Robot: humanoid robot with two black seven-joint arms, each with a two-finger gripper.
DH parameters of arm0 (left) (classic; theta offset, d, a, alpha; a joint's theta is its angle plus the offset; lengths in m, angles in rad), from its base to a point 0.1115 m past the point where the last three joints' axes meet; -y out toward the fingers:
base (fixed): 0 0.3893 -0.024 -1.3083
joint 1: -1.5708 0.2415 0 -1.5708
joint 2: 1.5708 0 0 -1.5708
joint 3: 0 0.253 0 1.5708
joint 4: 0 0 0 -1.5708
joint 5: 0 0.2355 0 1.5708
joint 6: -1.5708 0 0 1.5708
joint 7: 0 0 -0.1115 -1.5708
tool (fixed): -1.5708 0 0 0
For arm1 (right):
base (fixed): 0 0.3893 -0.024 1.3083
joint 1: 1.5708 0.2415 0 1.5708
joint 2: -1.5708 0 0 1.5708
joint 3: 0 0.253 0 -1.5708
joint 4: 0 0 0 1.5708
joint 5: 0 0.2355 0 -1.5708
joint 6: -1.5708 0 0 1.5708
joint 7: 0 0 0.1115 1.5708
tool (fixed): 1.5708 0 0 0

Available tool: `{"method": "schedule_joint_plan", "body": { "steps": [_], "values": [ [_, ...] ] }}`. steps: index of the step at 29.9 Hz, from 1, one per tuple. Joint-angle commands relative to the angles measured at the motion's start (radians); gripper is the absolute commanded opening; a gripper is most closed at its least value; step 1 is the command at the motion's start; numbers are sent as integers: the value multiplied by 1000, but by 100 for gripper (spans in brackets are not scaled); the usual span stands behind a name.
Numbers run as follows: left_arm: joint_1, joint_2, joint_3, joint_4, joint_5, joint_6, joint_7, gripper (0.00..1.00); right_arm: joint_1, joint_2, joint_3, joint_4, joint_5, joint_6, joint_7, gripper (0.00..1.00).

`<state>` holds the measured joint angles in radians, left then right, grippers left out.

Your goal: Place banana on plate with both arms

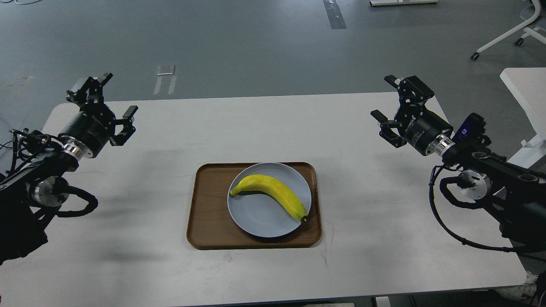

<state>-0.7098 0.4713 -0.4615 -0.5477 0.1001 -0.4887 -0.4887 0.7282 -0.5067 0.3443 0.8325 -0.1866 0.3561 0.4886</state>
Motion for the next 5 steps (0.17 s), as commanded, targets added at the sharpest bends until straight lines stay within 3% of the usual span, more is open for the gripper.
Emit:
{"method": "schedule_joint_plan", "body": {
  "steps": [1,5],
  "values": [
    [7,-16,1,-1,3,0,0,98,-27,5,2,22,3,1,0,100],
    [7,-17,1,-1,3,0,0,98,-32,10,5,23,3,1,0,100]
  ]
}}
